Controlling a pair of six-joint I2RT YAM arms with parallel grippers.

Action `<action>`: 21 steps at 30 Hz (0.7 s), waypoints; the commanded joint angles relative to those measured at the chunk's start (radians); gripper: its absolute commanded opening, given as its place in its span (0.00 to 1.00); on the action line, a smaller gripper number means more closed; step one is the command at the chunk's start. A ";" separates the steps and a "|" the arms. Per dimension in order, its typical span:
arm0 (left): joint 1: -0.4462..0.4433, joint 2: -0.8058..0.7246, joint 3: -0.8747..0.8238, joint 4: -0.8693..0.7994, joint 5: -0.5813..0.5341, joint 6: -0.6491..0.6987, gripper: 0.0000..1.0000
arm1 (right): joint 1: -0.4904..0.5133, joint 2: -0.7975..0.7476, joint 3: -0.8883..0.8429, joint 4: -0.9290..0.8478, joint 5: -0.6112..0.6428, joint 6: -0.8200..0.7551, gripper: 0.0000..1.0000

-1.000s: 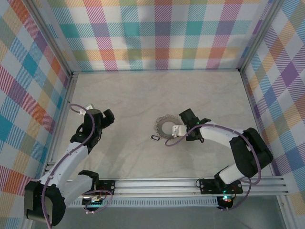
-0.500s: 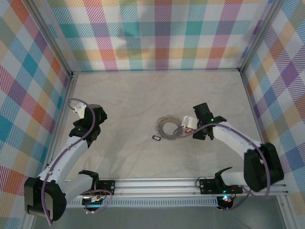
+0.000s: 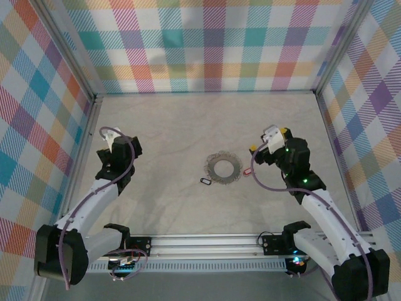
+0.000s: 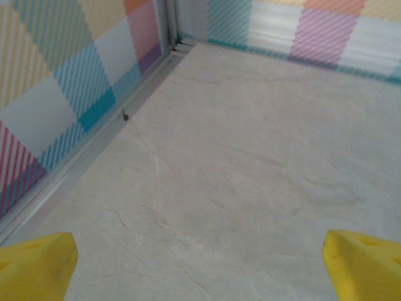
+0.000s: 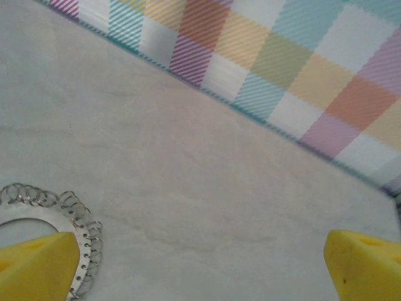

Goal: Put the keys on the keyring

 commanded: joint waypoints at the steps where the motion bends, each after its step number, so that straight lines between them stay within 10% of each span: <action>1: 0.023 0.071 -0.040 0.143 0.071 0.071 1.00 | -0.042 0.028 -0.078 0.186 -0.030 0.193 1.00; 16: 0.141 0.424 -0.204 0.762 0.497 0.190 1.00 | -0.230 0.686 -0.257 1.004 -0.129 0.326 1.00; 21: 0.153 0.479 -0.215 0.821 0.510 0.181 1.00 | -0.230 0.663 -0.221 0.893 -0.095 0.332 1.00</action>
